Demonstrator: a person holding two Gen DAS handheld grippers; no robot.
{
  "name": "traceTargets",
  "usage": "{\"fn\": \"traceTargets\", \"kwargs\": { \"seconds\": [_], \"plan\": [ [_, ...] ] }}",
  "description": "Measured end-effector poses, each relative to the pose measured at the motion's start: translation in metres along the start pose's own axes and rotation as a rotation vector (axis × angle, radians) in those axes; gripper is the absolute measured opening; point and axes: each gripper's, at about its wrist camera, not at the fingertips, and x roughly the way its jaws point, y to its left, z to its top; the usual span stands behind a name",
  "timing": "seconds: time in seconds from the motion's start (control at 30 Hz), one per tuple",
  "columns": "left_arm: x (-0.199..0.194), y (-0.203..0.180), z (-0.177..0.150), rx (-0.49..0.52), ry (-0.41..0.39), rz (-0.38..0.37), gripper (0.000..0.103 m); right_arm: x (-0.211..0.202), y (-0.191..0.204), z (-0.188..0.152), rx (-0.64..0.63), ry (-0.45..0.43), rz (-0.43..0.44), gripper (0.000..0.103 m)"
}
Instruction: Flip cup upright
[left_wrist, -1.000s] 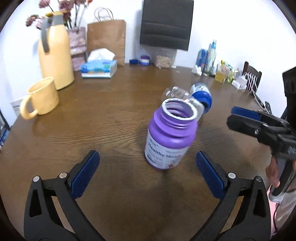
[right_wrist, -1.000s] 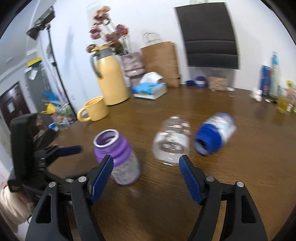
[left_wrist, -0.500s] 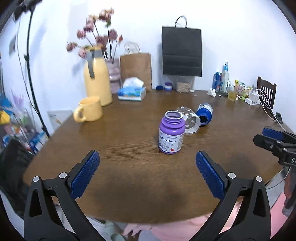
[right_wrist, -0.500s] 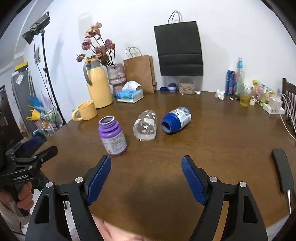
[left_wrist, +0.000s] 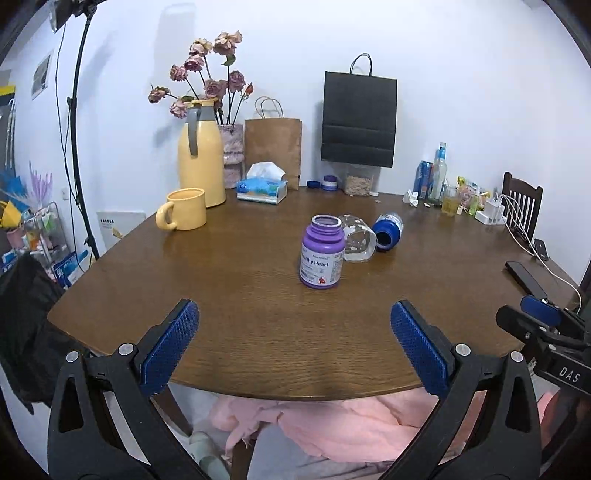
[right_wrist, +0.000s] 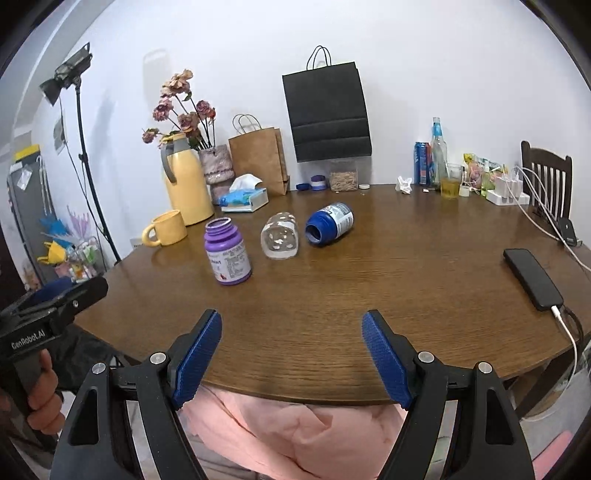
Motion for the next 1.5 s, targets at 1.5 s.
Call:
{"fn": "traceTargets", "kwargs": {
  "seconds": [1.5],
  "plan": [
    [-0.013,-0.008,0.007,0.054,-0.083,-0.004,0.103,-0.013,0.009,0.001,-0.038,-0.043,-0.008,0.083]
  ]
}}
